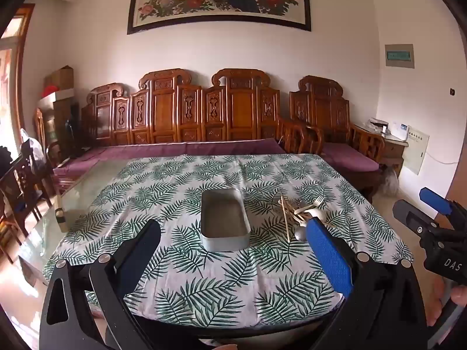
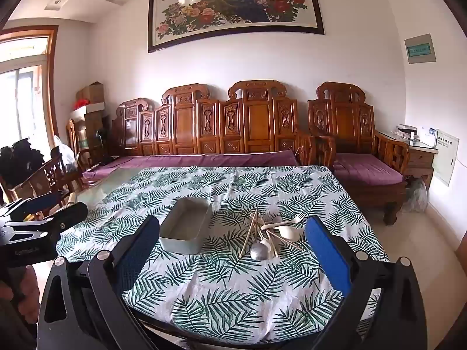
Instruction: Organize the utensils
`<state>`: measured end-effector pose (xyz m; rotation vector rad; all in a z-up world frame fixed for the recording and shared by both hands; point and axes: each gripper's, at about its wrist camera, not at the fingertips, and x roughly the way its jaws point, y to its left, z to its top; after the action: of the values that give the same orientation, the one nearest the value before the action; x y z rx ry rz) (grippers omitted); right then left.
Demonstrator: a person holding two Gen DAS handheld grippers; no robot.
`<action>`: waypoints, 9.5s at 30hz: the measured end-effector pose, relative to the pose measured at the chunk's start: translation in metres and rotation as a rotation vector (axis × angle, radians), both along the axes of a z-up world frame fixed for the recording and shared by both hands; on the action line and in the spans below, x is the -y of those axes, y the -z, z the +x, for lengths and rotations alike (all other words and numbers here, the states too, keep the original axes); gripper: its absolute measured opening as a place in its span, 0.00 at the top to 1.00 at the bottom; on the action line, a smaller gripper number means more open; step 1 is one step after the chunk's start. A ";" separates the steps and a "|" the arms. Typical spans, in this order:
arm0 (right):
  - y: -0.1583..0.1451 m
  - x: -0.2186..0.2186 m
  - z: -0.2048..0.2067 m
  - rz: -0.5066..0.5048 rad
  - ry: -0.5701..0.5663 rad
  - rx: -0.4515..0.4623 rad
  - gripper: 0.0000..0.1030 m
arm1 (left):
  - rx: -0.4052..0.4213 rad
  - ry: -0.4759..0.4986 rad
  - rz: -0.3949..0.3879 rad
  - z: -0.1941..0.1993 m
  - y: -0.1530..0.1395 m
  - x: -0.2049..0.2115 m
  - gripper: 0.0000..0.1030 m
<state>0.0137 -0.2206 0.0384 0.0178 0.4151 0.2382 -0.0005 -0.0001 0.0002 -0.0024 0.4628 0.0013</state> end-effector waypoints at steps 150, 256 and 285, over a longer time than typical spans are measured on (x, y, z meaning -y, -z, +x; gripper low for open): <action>0.185 0.086 0.262 -0.118 -0.062 -0.398 0.21 | -0.489 0.356 0.000 0.299 0.190 0.119 0.68; 0.244 0.062 0.415 -0.105 0.251 -0.799 0.93 | -0.395 0.363 -0.182 0.267 0.158 0.053 0.96; 0.150 -0.047 0.352 -0.085 -0.103 -0.581 0.93 | -0.403 0.146 -0.174 0.300 0.161 -0.052 0.96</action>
<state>0.3653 -0.1736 -0.1117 -0.0186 1.0054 0.3161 0.2998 0.0521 -0.1611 -0.1417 0.8639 -0.1845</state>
